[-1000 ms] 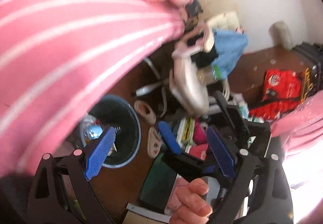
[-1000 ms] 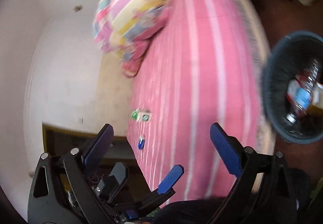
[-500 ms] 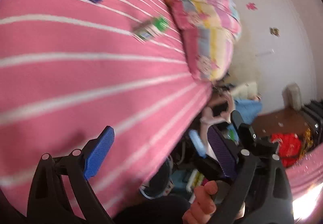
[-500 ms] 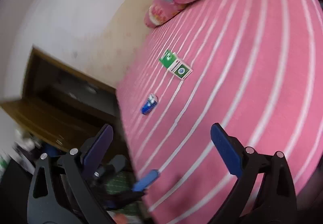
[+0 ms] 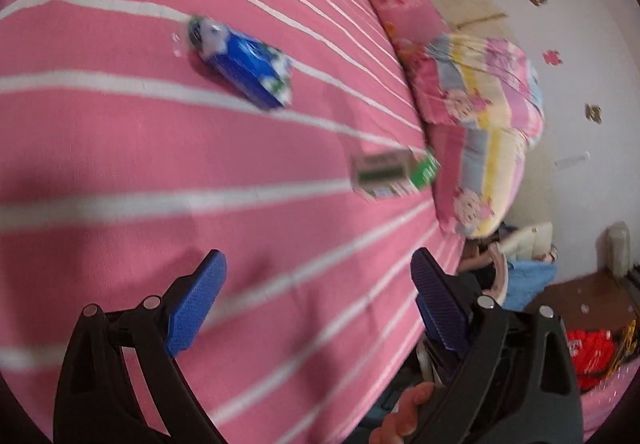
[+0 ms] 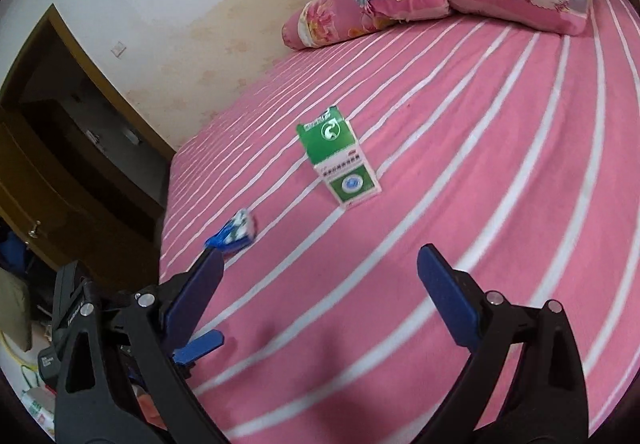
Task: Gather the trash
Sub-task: 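Move both open tools back over the bed toward the remaining items, then grasp the blue wrapper with the left tool while the right tool grasps the green medicine box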
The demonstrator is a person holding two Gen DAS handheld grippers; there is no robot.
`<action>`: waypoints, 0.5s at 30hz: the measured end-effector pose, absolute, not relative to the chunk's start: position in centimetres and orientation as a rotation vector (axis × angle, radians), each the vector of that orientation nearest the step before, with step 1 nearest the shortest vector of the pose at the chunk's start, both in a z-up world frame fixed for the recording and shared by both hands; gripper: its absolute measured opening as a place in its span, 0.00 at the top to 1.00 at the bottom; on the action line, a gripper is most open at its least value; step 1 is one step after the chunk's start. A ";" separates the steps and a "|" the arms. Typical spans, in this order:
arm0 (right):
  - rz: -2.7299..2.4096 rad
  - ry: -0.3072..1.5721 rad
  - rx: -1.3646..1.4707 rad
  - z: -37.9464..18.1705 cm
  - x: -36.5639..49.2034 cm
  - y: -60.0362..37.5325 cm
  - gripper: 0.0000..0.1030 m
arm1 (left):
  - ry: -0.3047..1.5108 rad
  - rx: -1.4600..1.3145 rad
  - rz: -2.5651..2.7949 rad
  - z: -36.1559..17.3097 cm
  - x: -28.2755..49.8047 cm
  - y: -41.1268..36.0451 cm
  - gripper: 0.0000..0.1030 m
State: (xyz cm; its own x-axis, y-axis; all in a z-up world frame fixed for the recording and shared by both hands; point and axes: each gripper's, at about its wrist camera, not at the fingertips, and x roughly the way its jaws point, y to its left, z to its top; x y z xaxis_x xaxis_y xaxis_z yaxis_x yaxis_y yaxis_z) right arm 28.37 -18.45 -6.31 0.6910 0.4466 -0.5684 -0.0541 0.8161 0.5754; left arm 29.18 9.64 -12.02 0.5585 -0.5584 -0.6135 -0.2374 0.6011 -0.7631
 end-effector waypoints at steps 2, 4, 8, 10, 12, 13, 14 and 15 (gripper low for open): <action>0.289 0.761 0.549 -6.7 30.1 -17.9 0.07 | 0.989 -0.956 -0.198 -12.4 29.9 10.7 0.12; 0.279 0.758 0.531 -7.1 31.2 -17.5 0.07 | 0.977 -0.971 -0.172 -12.7 30.6 11.7 0.12; 0.261 0.745 0.476 -7.4 32.8 -16.6 0.07 | 0.952 -0.958 -0.118 -13.1 32.1 13.4 0.12; 0.259 0.740 0.463 -7.8 33.8 -16.4 0.07 | 0.939 -0.950 -0.105 -13.2 33.1 14.1 0.12; 0.255 0.746 0.474 -8.4 35.0 -16.3 0.07 | 0.925 -0.932 -0.097 -13.1 34.2 14.5 0.13; 0.253 0.749 0.477 -8.7 35.4 -16.2 0.07 | 0.920 -0.928 -0.092 -13.1 34.7 14.6 0.13; 0.250 0.752 0.481 -8.9 35.8 -16.2 0.07 | 0.911 -0.932 -0.084 -13.2 35.1 15.0 0.13; 0.248 0.748 0.484 -9.1 36.3 -16.1 0.07 | 0.901 -0.943 -0.078 -13.3 35.4 15.3 0.14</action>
State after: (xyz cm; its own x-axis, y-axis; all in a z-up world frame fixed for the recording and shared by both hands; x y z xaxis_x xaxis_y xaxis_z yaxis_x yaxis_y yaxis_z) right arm 36.29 -16.11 -9.08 0.7112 0.3828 -0.5897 -0.0459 0.8622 0.5045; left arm 35.38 15.33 -13.29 0.6458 -0.4253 -0.6341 -0.3107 0.6123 -0.7270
